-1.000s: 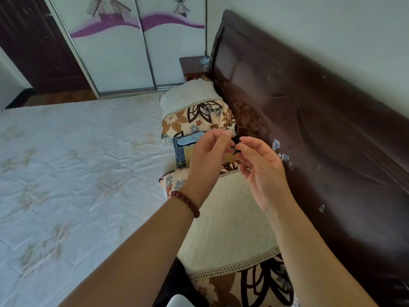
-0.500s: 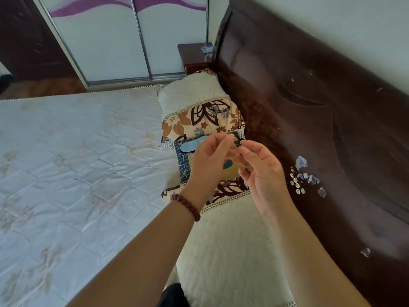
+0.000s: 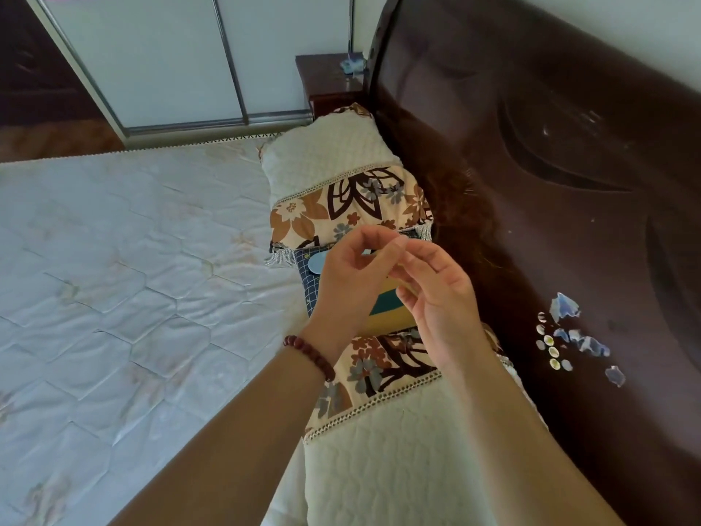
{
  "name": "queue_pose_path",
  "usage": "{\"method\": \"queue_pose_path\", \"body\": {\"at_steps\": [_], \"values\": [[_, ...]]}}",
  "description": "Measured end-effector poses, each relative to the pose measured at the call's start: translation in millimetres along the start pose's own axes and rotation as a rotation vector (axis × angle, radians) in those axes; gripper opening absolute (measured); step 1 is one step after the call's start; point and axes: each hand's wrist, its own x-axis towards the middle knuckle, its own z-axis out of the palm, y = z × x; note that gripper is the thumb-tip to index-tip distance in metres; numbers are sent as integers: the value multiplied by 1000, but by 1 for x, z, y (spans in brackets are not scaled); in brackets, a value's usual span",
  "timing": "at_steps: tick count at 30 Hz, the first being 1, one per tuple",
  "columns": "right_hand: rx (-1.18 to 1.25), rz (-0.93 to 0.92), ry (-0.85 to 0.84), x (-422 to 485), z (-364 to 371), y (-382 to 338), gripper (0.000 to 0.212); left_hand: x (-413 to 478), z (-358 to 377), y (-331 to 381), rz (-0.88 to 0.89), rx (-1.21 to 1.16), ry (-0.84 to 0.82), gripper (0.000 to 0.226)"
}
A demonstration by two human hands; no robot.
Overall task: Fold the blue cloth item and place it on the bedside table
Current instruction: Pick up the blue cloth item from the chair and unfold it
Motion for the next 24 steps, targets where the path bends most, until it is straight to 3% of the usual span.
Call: {"method": "queue_pose_path", "body": {"at_steps": [3, 8, 24], "values": [[-7, -11, 30, 23, 2, 17, 26, 17, -8, -22, 4, 13, -3, 5], [22, -41, 94, 62, 2, 50, 7, 45, -23, -59, -19, 5, -8, 10], [-8, 30, 190, 168, -13, 148, 9, 114, -59, -173, -142, 1, 112, 11]]}}
